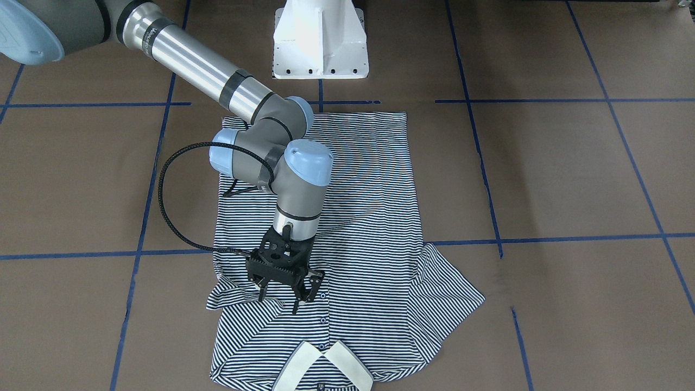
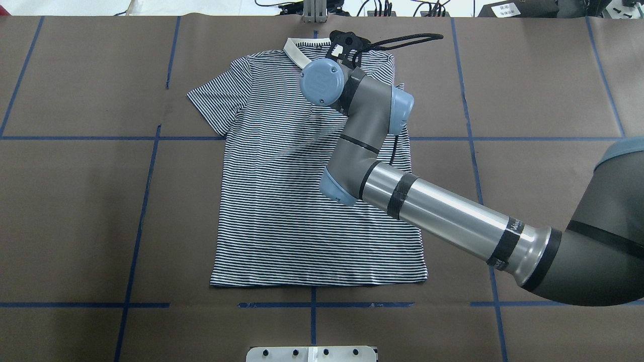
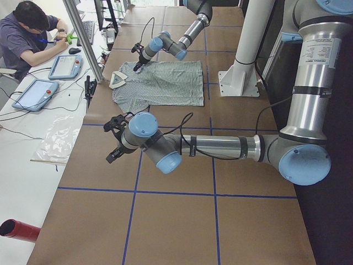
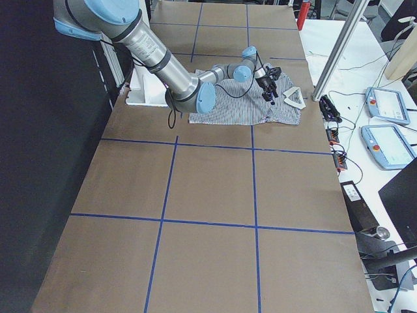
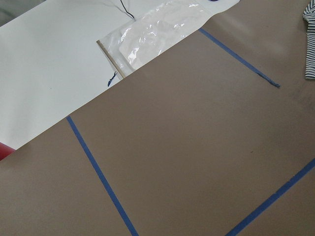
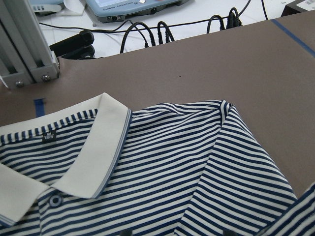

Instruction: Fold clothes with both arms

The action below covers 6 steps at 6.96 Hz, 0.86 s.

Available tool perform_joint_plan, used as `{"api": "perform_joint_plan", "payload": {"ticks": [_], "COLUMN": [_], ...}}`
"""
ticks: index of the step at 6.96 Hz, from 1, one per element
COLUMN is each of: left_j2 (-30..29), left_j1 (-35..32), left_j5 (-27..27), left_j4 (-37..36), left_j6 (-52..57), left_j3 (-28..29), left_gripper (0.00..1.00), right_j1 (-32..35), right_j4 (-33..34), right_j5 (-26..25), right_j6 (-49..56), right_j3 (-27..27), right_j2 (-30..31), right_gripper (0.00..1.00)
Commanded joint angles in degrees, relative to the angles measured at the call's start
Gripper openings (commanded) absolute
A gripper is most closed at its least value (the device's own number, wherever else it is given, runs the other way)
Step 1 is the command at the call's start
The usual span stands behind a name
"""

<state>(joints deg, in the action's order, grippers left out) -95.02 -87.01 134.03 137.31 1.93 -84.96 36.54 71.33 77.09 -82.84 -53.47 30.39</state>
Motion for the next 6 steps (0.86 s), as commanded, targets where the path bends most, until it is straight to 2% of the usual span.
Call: {"api": "perform_joint_plan", "payload": {"ticks": [1,3,4,6], "left_j2": [0.01,0.01,-0.16,-0.6], "left_j1": [0.0,0.0,0.0,0.0], "left_j5": [0.0,0.0,0.0,0.0], "left_j4": [-0.03,0.06,-0.03,-0.12], "left_j6": [0.0,-0.35,-0.43,-0.43], "left_j3": [-0.03,-0.29,-0.29,0.06], "left_gripper": [1.0,1.0,1.0,1.0], "right_j1": [4.74,10.98,13.01,13.48], "right_j4": [-4.31,-18.95,-25.04,-25.54], "right_j5": [11.25,23.57,27.99,29.0], "right_j6": [8.78,14.97,14.99,14.38], "right_j3": [-1.1,-1.11,-1.11,-1.37], "right_j2": [0.37,7.54,10.62,11.35], "right_gripper": [1.0,0.99,0.98,0.81]}}
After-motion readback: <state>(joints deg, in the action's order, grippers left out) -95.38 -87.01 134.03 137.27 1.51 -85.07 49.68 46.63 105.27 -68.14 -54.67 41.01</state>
